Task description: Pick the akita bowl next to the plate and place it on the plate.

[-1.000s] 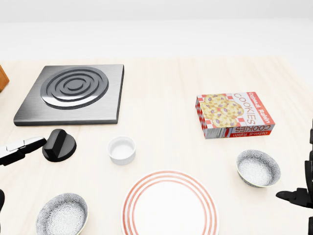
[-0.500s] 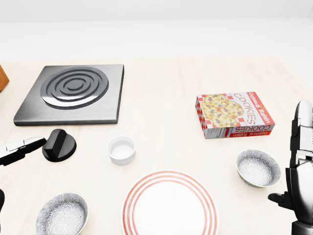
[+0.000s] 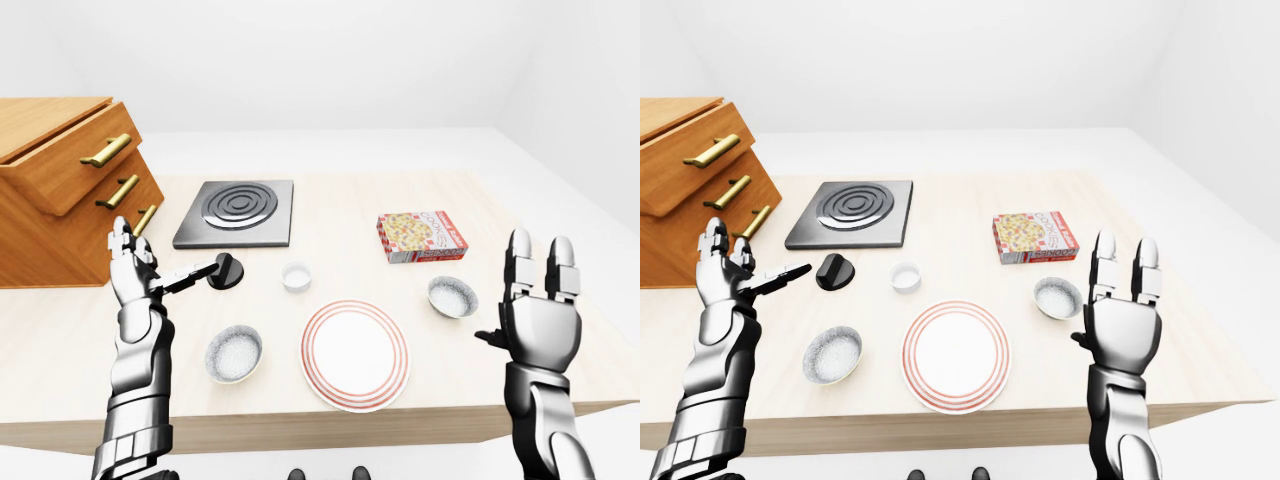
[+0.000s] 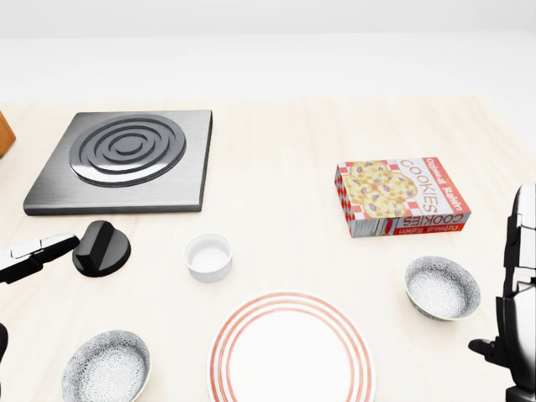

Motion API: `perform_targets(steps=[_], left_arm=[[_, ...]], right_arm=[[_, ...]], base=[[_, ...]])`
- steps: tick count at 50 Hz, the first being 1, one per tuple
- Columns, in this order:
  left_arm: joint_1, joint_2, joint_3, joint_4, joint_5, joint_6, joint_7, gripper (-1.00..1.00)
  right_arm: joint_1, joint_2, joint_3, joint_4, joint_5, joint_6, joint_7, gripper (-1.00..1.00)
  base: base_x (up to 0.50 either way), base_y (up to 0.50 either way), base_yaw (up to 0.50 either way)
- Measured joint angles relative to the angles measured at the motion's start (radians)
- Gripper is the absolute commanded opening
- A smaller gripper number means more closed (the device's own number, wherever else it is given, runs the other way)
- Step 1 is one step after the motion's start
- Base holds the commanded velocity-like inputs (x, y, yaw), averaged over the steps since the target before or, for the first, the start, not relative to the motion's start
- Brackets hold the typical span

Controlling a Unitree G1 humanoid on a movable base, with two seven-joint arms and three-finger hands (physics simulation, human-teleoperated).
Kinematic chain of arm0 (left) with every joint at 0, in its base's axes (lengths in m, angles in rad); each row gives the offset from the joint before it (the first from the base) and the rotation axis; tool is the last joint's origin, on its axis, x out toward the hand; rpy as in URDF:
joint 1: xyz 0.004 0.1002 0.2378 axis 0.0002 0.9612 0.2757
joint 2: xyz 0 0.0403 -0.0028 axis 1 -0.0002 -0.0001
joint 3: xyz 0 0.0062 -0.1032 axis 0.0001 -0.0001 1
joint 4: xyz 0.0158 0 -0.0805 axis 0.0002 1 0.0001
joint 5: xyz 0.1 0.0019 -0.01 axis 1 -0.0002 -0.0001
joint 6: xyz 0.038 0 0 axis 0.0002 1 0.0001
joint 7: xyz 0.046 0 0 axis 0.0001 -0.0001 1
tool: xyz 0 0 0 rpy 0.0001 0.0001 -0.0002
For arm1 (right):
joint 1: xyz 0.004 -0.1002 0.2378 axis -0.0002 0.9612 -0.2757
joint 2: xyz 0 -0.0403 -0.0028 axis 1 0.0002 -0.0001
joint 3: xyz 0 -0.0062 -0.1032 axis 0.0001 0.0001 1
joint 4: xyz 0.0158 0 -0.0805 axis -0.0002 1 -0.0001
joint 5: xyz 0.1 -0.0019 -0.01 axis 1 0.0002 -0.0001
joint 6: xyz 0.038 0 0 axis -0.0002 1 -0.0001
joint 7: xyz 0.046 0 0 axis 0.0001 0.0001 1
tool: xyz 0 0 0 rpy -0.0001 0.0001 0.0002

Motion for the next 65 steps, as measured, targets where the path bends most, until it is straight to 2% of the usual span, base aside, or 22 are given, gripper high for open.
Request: perform_targets(steps=[18, 35, 65], left_arm=[[0.004, -0.002, 0.000, -0.008, -0.001, 0.006, 0.001, 1.00], [0.001, -0.002, -0.001, 0.005, 0.001, 0.000, 0.002, 1.00], [0.002, -0.004, -0.003, 0.008, -0.001, -0.001, 0.001, 1.00]], right_arm=[[-0.004, -0.006, 0.035, 0.066, -0.035, 0.000, -0.070, 1.00], [-0.026, -0.019, 0.079, 0.125, -0.047, 0.000, -0.070, 1.00], [-0.082, -0.055, 0.094, 0.253, -0.009, 0.000, -0.070, 1.00]], base=[[0.00, 0.00, 0.00], [0.00, 0.00, 0.00], [0.00, 0.00, 0.00]])
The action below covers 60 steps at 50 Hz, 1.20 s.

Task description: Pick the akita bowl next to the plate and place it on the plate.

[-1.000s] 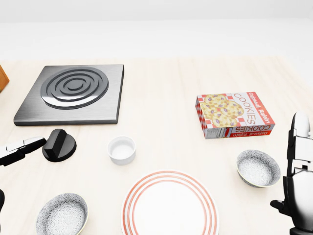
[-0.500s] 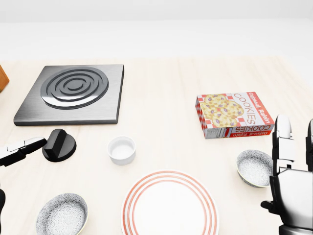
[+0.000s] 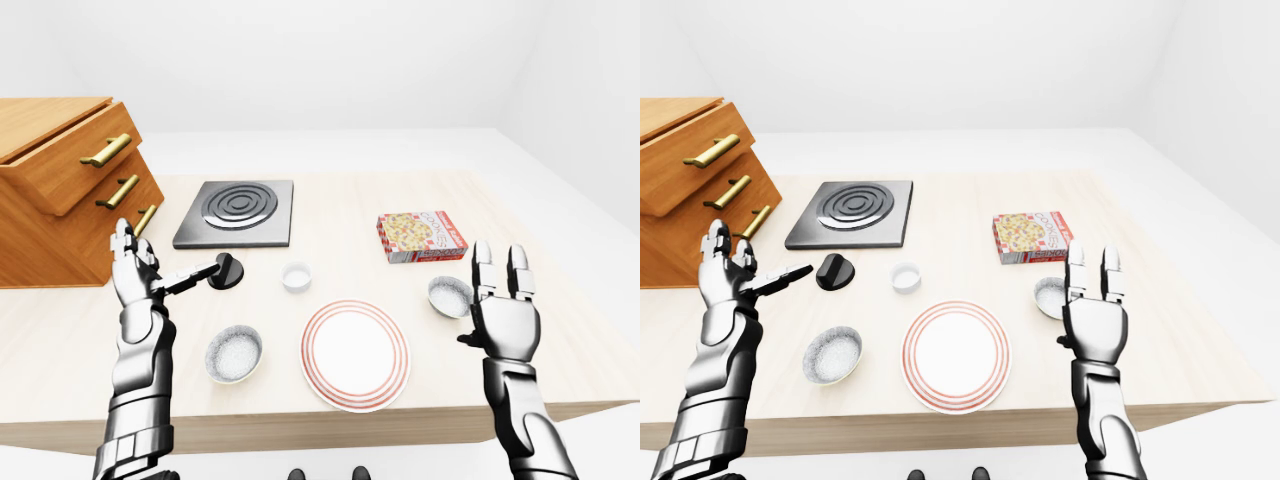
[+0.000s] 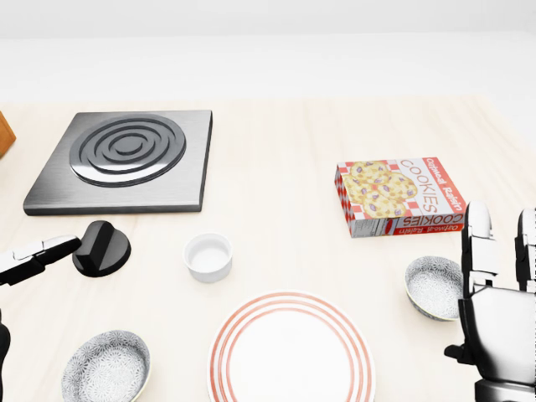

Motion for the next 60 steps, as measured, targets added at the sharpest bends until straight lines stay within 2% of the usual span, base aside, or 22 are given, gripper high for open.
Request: perform_targets(steps=[60], left_arm=[[0.003, -0.004, -0.002, -0.004, 0.001, 0.001, 0.000, 1.00]], right_arm=[[-0.121, -0.066, 0.027, 0.200, 0.037, 0.000, 0.000, 1.00]], base=[[0.00, 0.00, 0.00]])
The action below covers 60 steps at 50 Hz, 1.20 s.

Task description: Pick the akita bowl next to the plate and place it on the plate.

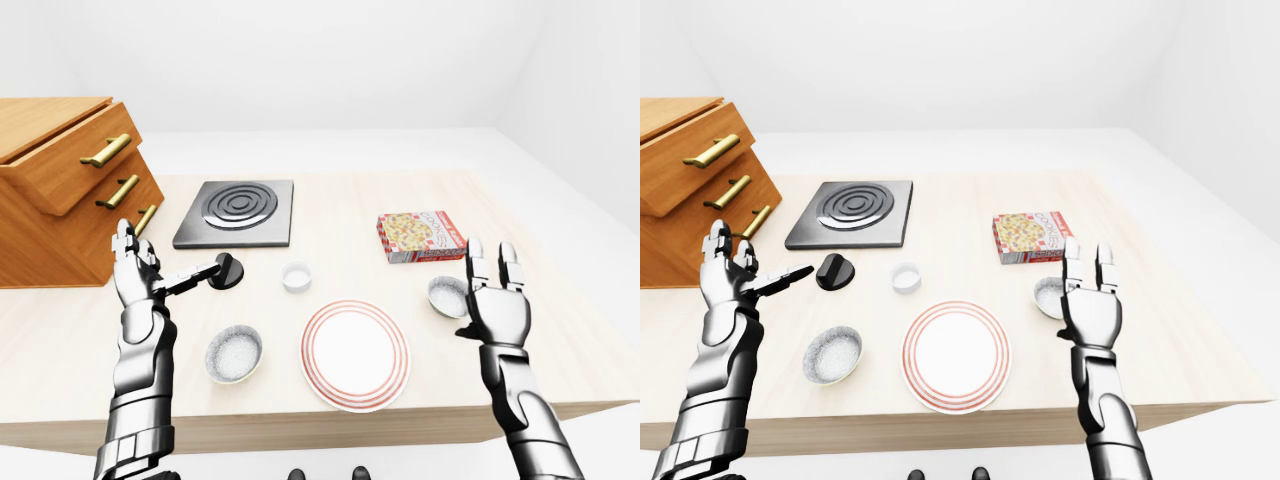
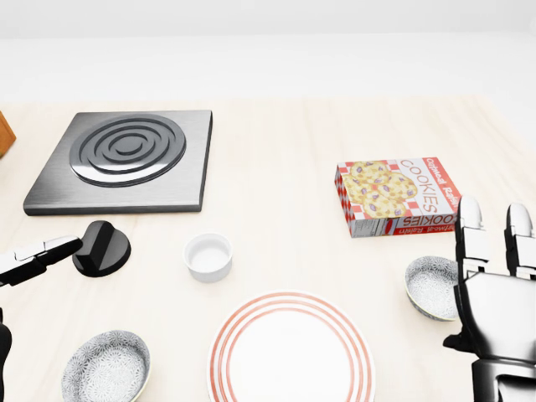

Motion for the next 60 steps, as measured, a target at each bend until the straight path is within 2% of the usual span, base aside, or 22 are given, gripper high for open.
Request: perform_targets(steps=[32, 60], left_arm=[[-0.005, 0.001, -0.001, 0.009, -0.001, -0.003, 0.001, 1.00], [-0.006, 0.002, -0.001, 0.011, -0.002, -0.004, 0.002, 1.00]], right_arm=[[-0.069, -0.045, 0.002, 0.112, 0.018, 0.000, 0.000, 1.00], [-0.106, -0.052, 0.027, 0.169, 0.027, 0.000, 0.000, 1.00]], base=[[0.00, 0.00, 0.00], [0.00, 0.00, 0.00]])
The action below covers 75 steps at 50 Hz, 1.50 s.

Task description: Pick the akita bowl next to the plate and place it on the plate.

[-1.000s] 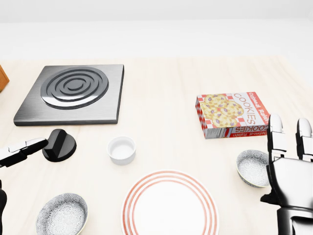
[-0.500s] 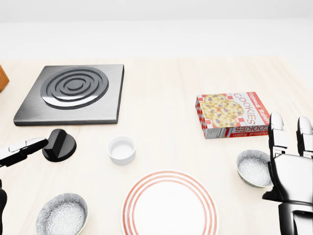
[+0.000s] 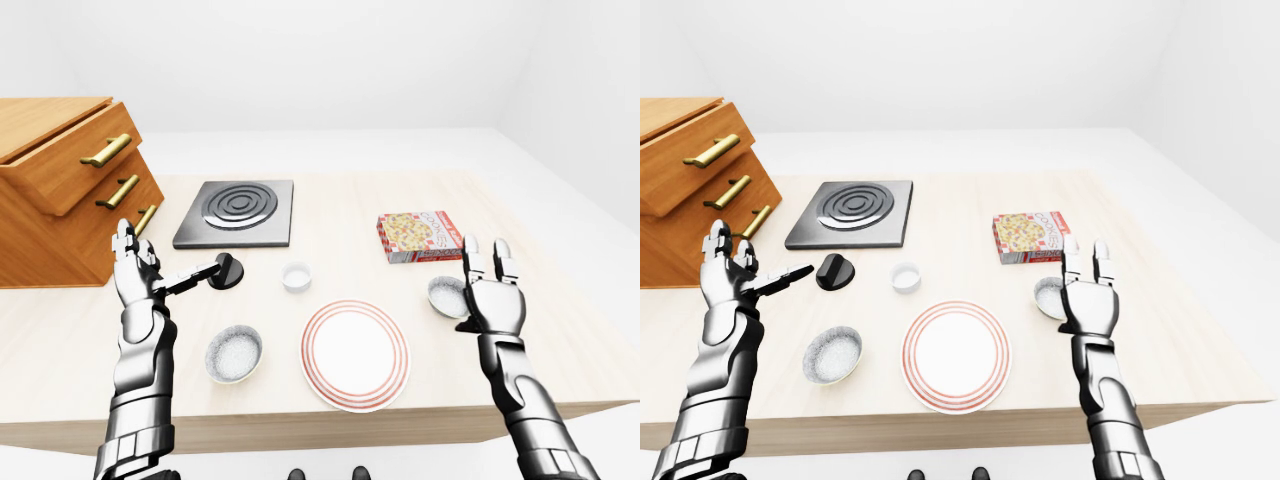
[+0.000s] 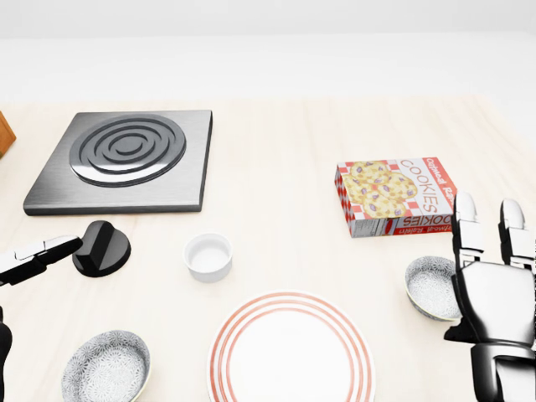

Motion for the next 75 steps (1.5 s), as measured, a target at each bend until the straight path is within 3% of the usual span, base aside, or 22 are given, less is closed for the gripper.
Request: perform_targets(steps=[32, 72, 73, 74, 75], left_arm=[[0.001, -0.001, -0.001, 0.000, 0.001, -0.004, 0.000, 1.00], [0.006, -0.004, 0.004, -0.028, -0.015, 0.028, 0.001, 1.00], [0.006, -0.004, 0.004, -0.029, -0.016, 0.030, 0.002, 1.00], [0.006, -0.004, 0.004, -0.031, -0.018, 0.032, 0.002, 1.00], [0.005, -0.004, 0.005, -0.032, -0.019, 0.033, 0.002, 1.00]], right_arm=[[-0.036, -0.010, 0.024, 0.120, 0.025, 0.000, 0.000, 1.00], [-0.221, -0.065, 0.081, 0.432, 0.085, 0.000, 0.000, 1.00], [-0.223, -0.065, 0.082, 0.434, 0.084, 0.000, 0.000, 0.80], [-0.224, -0.065, 0.083, 0.437, 0.084, 0.000, 0.000, -0.29], [-0.226, -0.065, 0.084, 0.441, 0.084, 0.000, 0.000, -1.00]], base=[[0.00, 0.00, 0.00], [0.00, 0.00, 0.00], [0.00, 0.00, 0.00], [0.00, 0.00, 0.00], [0.00, 0.00, 0.00]])
